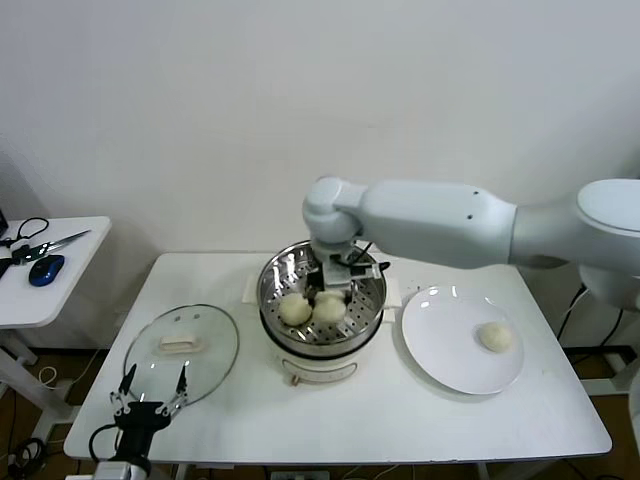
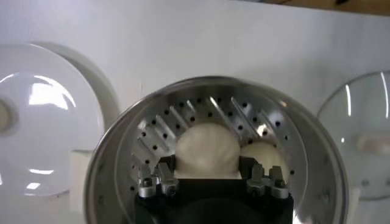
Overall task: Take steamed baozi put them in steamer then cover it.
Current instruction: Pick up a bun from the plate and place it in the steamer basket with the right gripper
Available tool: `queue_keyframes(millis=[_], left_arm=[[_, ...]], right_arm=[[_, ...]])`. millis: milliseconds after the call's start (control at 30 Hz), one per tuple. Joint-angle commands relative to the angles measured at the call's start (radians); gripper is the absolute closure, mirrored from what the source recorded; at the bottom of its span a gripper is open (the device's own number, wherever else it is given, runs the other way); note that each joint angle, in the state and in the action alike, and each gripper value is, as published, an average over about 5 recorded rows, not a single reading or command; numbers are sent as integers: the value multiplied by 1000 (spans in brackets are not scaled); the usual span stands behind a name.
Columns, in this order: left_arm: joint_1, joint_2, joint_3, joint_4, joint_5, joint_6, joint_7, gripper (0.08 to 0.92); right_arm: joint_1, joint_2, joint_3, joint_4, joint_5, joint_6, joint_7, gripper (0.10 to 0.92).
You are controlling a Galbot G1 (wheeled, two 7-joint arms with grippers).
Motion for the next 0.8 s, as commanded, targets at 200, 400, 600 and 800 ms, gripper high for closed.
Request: queue_keyframes(millis=[200,400,600,800], left_arm=[[-4,0,3,12,0,0,0,177],[-8,2,3,14,2,2,0,177],[-8,1,5,16,2,1,0,177],[-8,2,6,16,2,1,0,177]], right_arm=[[-56,29,-3,18,-12,8,-10,351],[-47,23,2,13,-6,-5,-9,317],[-28,8,24,-4,-17,1,-15,210],[49,-73,51,-31,60,-52,5,203]])
